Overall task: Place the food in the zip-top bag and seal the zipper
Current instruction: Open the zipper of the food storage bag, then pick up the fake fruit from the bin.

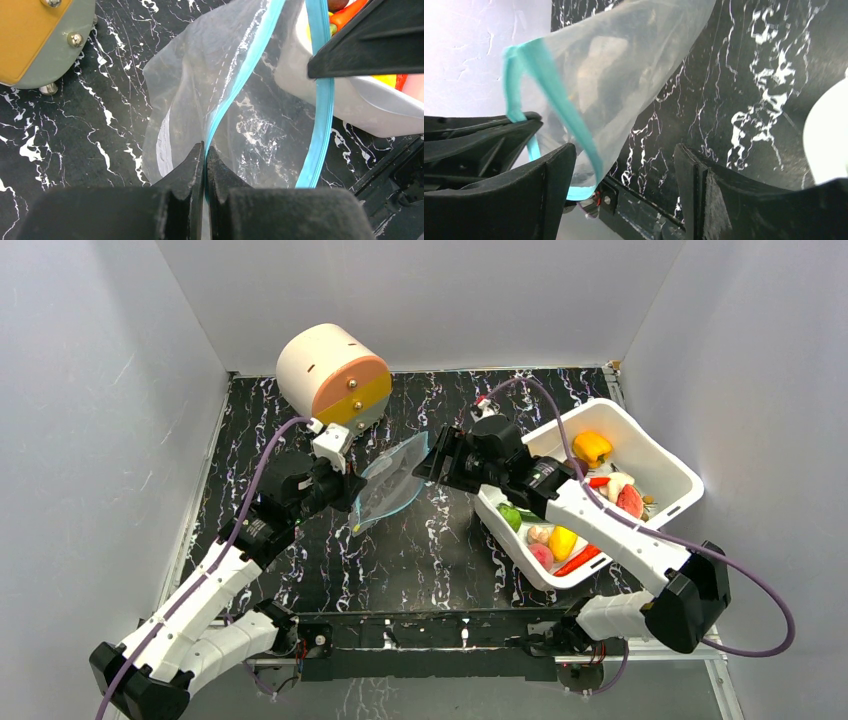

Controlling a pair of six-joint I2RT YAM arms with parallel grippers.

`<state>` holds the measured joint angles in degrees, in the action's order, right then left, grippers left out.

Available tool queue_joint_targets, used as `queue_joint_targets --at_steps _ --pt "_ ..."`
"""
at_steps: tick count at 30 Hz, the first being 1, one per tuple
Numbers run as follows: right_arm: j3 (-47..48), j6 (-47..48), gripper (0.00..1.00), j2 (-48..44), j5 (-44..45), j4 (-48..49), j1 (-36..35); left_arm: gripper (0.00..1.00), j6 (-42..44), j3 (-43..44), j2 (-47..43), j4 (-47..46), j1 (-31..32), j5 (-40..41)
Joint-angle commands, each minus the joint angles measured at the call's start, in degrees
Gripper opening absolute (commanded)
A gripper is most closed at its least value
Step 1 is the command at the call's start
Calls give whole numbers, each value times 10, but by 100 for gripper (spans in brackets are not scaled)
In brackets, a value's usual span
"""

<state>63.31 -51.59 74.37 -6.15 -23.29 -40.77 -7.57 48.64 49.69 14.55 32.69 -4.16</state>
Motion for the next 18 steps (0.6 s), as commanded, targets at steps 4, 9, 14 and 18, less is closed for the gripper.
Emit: queue_joint_targets --at_steps 4,9,14,18 --pt "66 126 70 -54 63 -28 -1 0 31 -7 -13 -12 -4 11" --pt "46 169 68 -117 147 -14 -1 0 42 -8 -21 -14 -4 22" --pt "77 249 68 -146 275 -85 1 0 59 8 -33 -15 -4 37" --pt "89 295 68 -158 362 -108 0 0 75 25 -28 8 -4 41"
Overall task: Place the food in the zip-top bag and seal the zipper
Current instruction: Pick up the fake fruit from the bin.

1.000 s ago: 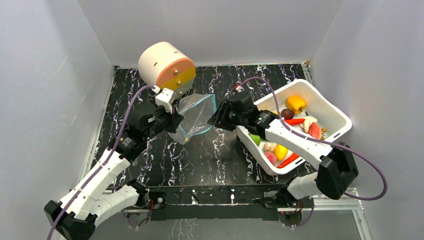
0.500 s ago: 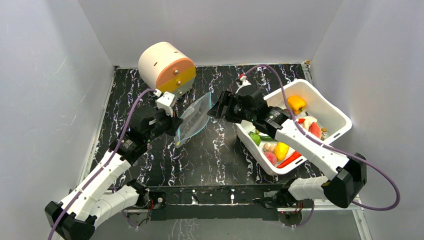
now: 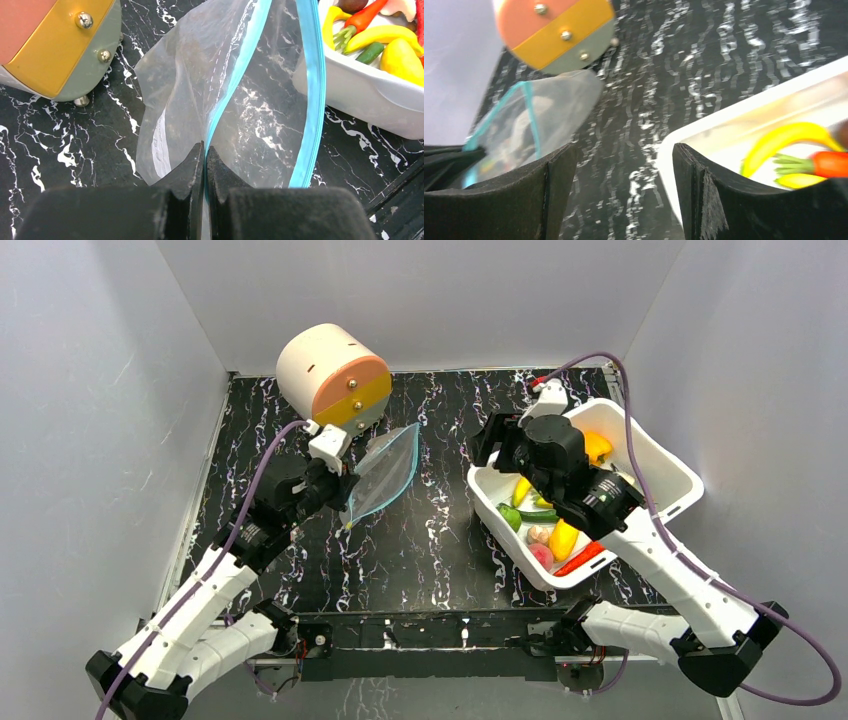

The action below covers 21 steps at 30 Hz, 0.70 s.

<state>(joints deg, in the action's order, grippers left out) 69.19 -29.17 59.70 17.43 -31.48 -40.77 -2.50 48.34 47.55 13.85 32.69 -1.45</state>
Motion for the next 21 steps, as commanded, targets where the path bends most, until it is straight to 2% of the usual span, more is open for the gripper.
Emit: queue_joint_targets --at_steps 1,4,9,16,21 --pt "34 73 68 -9 153 -35 0 0 26 30 -6 21 -4 14" --pt "43 82 68 9 217 -63 3 0 26 19 -14 25 -4 10" --pt "38 98 67 43 230 -95 52 0 18 -22 -38 13 -4 -2" --pt "-16 65 61 64 163 -42 206 0 9 -43 -61 -3 -4 -14" --pt "-56 65 57 91 135 19 279 0 10 -52 -71 1 -3 -16"
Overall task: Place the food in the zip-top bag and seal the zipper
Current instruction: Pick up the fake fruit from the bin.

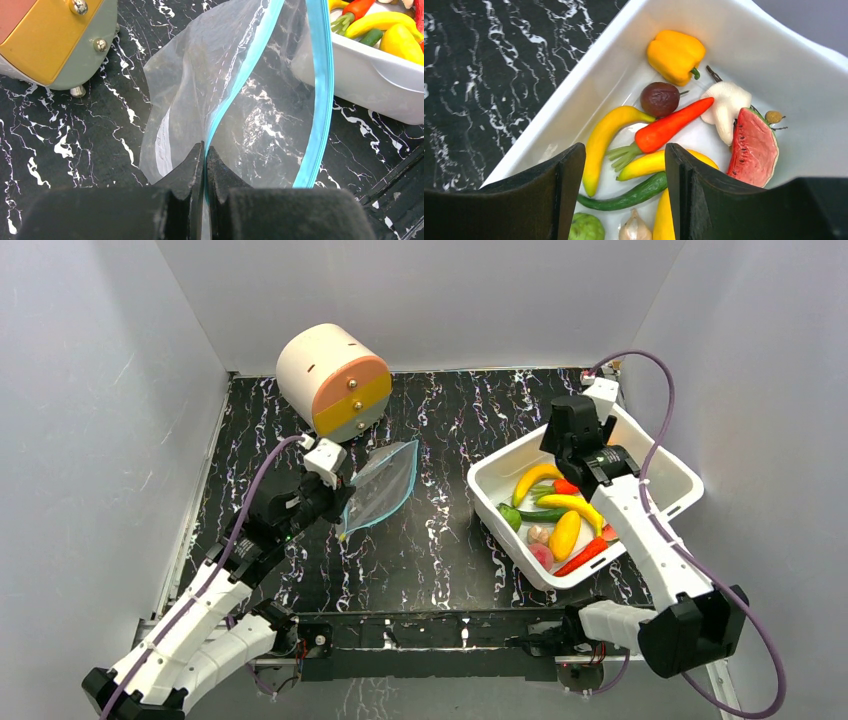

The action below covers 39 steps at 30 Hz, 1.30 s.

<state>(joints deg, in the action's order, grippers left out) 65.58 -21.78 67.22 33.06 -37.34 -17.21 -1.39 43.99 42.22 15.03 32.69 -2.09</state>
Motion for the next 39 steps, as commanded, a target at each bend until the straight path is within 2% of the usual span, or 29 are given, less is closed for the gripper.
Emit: queue_joint_targets --at_steps 1,9,14,26,34,39 --pt "-27 -9 56 23 -22 94 54 0 0 -12 -21 -15 -4 -11" --pt "-78 -7 54 85 -66 214 153 0 1 -16 -28 -15 -4 -18" --pt "-98 -13 59 119 -113 253 195 0 -1 -20 -35 -19 -4 -20" --pt "-110 -42 73 212 -162 297 213 0 -1 -21 -26 -17 -4 -25" --pt "-103 -43 75 248 -107 283 213 0 -1 -26 -30 -25 -4 -24" --pt "-109 -68 74 270 -130 288 213 0 -1 -24 -22 -25 -3 -29"
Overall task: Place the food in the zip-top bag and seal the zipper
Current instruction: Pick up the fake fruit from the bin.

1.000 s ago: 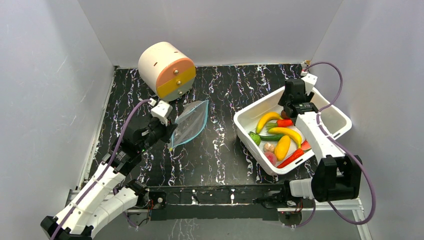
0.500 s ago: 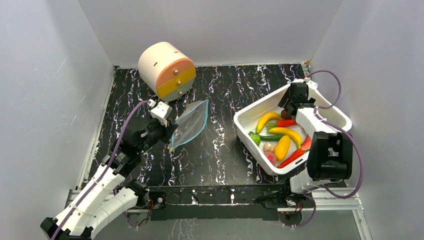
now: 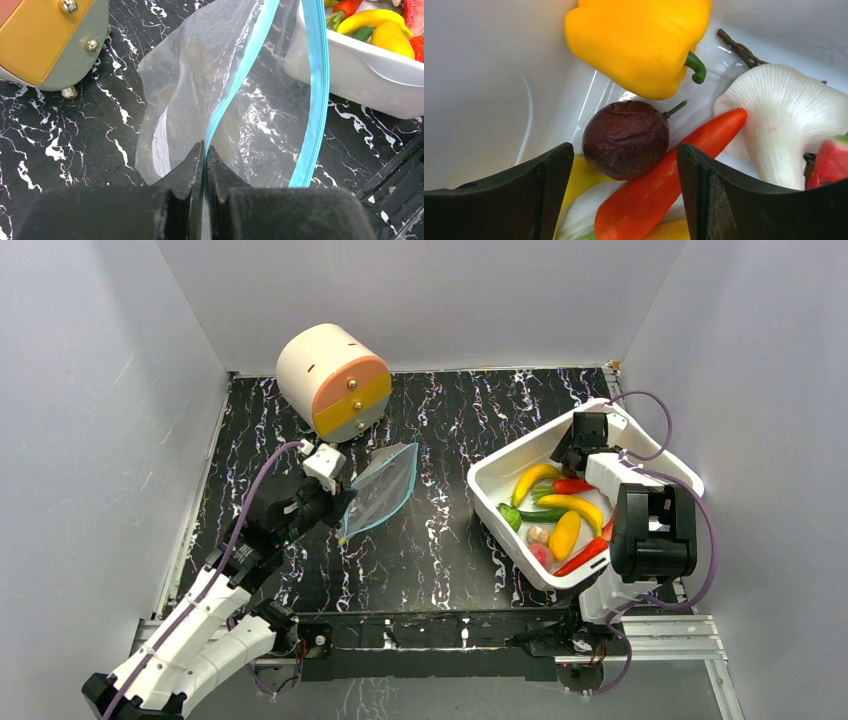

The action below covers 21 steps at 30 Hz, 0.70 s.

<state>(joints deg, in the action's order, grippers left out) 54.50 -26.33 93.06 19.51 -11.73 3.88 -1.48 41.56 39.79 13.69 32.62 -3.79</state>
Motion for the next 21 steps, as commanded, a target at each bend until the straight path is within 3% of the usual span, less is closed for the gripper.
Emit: queue_joint_targets --at_steps 1,16,21 --pt "-1 -23 73 15 6 35 3 0 0 1 3 -12 -3 -14" --pt "-35 -6 49 -19 9 47 -1 0 6 -1 -7 -9 -3 -2" --pt "-49 7 48 -62 8 45 -12 0 6 -6 -19 -12 -3 -7"
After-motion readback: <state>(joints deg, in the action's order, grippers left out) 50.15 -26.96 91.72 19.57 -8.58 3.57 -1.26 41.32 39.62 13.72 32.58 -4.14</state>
